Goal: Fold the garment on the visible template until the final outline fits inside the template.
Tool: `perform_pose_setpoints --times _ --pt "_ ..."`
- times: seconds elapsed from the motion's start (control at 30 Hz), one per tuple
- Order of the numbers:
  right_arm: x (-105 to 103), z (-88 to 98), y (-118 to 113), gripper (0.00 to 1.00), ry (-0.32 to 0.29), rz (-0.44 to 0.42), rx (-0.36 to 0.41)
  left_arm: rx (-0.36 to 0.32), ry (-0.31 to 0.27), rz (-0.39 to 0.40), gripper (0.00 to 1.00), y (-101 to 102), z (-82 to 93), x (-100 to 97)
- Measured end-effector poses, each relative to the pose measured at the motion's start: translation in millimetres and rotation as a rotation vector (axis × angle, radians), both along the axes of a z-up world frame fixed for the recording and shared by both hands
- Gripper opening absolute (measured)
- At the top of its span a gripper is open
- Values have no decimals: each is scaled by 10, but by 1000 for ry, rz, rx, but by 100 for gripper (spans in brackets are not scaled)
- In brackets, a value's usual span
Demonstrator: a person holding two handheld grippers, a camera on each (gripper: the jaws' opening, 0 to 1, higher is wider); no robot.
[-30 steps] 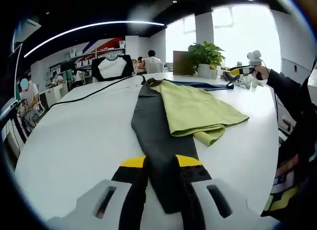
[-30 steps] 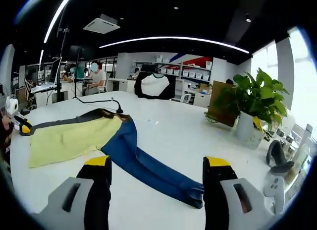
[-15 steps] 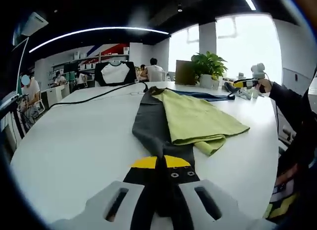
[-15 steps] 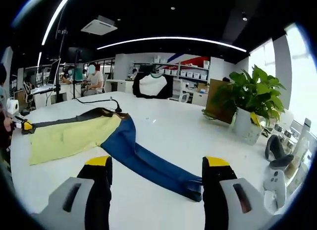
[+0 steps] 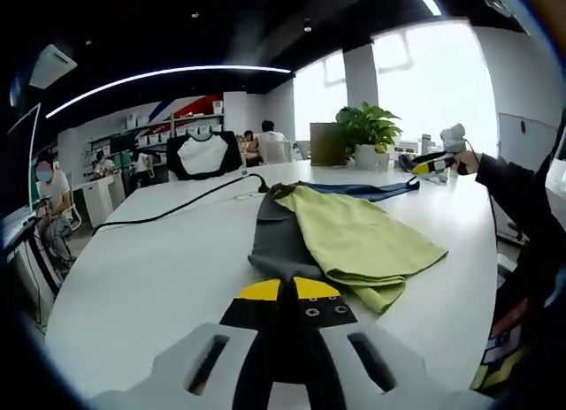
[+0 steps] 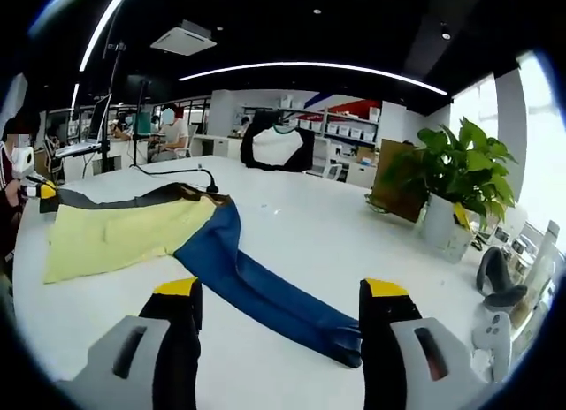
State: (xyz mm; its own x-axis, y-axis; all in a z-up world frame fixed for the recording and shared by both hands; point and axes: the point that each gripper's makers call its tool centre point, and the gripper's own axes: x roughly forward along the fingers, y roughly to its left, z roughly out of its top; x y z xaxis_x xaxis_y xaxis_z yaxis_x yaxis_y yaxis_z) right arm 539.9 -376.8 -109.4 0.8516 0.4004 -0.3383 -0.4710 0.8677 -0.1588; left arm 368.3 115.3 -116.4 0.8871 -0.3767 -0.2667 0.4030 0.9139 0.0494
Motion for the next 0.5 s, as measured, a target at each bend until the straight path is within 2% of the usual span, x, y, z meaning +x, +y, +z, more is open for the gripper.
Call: perform_pose_setpoints --times 0.17,0.23,0.4,0.5 --pt "106 -108 -124 71 15 -25 -36 29 -16 -1 2 21 119 47" --pt "174 -201 -236 69 23 -49 -90 39 -18 1 2 45 158 65" --pt "261 -301 -394 66 49 -88 -79 55 -25 5 2 90 240 89" --pt "297 -348 -474 64 64 -104 -110 59 -30 11 2 114 270 103"
